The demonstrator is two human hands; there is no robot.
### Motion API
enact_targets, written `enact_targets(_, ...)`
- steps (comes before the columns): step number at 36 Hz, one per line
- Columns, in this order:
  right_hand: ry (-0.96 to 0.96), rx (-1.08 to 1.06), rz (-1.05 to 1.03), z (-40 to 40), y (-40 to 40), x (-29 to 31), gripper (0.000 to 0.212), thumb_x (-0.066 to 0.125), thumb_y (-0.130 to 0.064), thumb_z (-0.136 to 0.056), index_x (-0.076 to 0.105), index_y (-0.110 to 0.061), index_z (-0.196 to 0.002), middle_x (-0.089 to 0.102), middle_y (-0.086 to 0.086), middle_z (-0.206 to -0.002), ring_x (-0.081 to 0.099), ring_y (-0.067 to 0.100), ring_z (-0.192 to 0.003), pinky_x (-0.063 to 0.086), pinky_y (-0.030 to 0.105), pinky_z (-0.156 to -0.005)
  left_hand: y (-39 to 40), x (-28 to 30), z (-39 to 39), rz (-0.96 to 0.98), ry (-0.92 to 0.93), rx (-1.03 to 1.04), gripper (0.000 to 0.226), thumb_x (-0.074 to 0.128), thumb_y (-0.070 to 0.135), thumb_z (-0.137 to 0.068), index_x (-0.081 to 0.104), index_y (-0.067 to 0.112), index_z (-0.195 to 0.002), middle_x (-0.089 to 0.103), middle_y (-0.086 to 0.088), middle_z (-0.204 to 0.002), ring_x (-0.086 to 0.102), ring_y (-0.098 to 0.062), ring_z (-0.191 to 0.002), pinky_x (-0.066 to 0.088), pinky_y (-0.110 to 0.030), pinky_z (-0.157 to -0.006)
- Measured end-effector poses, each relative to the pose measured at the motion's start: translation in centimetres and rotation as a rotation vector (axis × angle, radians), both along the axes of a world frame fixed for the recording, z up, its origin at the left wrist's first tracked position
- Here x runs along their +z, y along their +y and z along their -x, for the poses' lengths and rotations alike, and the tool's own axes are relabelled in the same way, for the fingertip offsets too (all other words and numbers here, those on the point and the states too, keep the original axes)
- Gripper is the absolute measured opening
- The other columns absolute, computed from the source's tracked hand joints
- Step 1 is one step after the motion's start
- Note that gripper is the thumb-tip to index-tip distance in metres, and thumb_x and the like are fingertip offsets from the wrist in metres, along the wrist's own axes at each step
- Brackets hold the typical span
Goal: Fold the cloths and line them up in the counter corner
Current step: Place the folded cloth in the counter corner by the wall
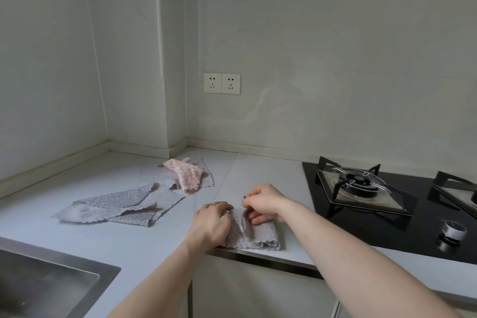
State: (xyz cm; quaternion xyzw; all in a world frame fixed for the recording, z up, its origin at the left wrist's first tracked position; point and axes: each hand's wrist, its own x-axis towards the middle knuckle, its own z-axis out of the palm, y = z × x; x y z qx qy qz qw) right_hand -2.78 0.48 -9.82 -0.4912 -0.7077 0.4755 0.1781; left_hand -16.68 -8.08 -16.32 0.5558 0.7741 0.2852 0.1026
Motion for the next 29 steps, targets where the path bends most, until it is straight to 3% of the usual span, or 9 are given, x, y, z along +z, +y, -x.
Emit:
enact_targets(6, -0.012, 0.048, 0.027, 0.0, -0.1, -0.6, 0.012, 0.065, -0.013, -0.089, 0.064, -0.016, -0.102, 0.074, 0.009, -0.095, 0.072, 0.019, -0.066, 0.059, 0.029, -0.061, -0.2, 0.4, -0.4, -0.042, -0.026, 0.030, 0.038, 0.040, 0.026, -0.100, 0.065, 0.022, -0.128, 0.062, -0.001, -0.139, 0.047, -0.024, -0.134, 0.034, -0.031, -0.109)
enact_targets(10, 0.003, -0.057, -0.160, -1.2, 0.9, -0.7, 0.020, 0.067, -0.012, -0.086, 0.068, -0.019, -0.105, 0.072, 0.003, -0.095, 0.070, 0.014, -0.071, 0.050, 0.022, -0.053, -0.2, 0.4, -0.4, -0.033, -0.028, 0.043, 0.039, 0.046, 0.035, -0.098, 0.062, 0.027, -0.133, 0.064, -0.001, -0.137, 0.050, -0.024, -0.131, 0.038, -0.033, -0.108)
enact_targets(14, -0.252, -0.027, -0.324, -2.9, 2.2, -2.0, 0.047, 0.074, -0.030, -0.083, 0.060, -0.022, -0.127, 0.061, -0.001, -0.123, 0.060, 0.016, -0.112, 0.049, 0.026, -0.092, -0.1, 0.2, -0.5, 0.007, 0.017, 0.039, 0.060, 0.054, 0.054, -0.089, 0.053, 0.028, -0.142, 0.059, 0.004, -0.141, 0.046, -0.022, -0.134, 0.036, -0.035, -0.111)
enact_targets(18, -0.277, -0.012, -0.167, -4.1, 2.9, -3.3, 0.068, 0.077, -0.043, -0.080, 0.053, -0.017, -0.138, 0.055, 0.003, -0.139, 0.053, 0.021, -0.126, 0.042, 0.031, -0.106, 0.0, 0.0, -0.6, 0.017, 0.088, 0.032, 0.071, 0.059, 0.061, -0.082, 0.048, 0.029, -0.144, 0.055, 0.007, -0.144, 0.043, -0.020, -0.136, 0.032, -0.034, -0.114)
enact_targets(20, -0.259, -0.015, -0.116, -4.3, 3.1, -3.3, 0.066, 0.079, -0.044, -0.078, 0.058, -0.017, -0.134, 0.060, 0.002, -0.132, 0.057, 0.020, -0.121, 0.045, 0.030, -0.101, 0.1, 0.0, -0.6, 0.011, 0.094, 0.029, 0.072, 0.059, 0.063, -0.081, 0.048, 0.030, -0.144, 0.055, 0.008, -0.144, 0.043, -0.019, -0.136, 0.032, -0.034, -0.114)
enact_targets(22, -0.270, 0.011, -0.060, -4.4, 3.0, -2.9, 0.044, 0.080, -0.042, -0.077, 0.068, -0.018, -0.112, 0.068, -0.001, -0.104, 0.064, 0.016, -0.092, 0.050, 0.027, -0.074, 0.1, 0.0, -0.5, 0.009, 0.101, 0.025, 0.074, 0.059, 0.067, -0.080, 0.048, 0.031, -0.144, 0.055, 0.010, -0.144, 0.043, -0.018, -0.136, 0.033, -0.034, -0.113)
enact_targets(24, -0.303, 0.043, 0.006, -4.6, 2.9, -2.3, 0.024, 0.079, -0.038, -0.078, 0.064, -0.020, -0.082, 0.061, -0.004, -0.074, 0.050, 0.012, -0.063, 0.035, 0.024, -0.051, 0.0, 0.0, -0.4, 0.011, 0.105, 0.018, 0.076, 0.058, 0.072, -0.079, 0.047, 0.032, -0.144, 0.055, 0.011, -0.144, 0.043, -0.018, -0.136, 0.034, -0.035, -0.113)
enact_targets(26, -0.318, 0.071, 0.052, -4.7, 2.9, -1.8, 0.023, 0.080, -0.032, -0.078, 0.060, -0.022, -0.076, 0.057, -0.003, -0.071, 0.047, 0.011, -0.062, 0.033, 0.022, -0.050, 0.0, -0.1, -0.4, 0.014, 0.095, 0.010, 0.079, 0.058, 0.076, -0.078, 0.047, 0.033, -0.144, 0.054, 0.013, -0.144, 0.043, -0.017, -0.136, 0.034, -0.035, -0.113)
enact_targets(29, -0.243, 0.066, 0.109, -4.9, 3.0, -1.7, 0.023, 0.080, -0.023, -0.078, 0.070, -0.016, -0.098, 0.069, 0.000, -0.091, 0.063, 0.012, -0.078, 0.053, 0.023, -0.063, 0.0, -0.1, -0.4, 0.011, 0.081, 0.012, 0.083, 0.056, 0.082, -0.075, 0.047, 0.035, -0.143, 0.054, 0.013, -0.144, 0.043, -0.017, -0.136, 0.034, -0.036, -0.113)
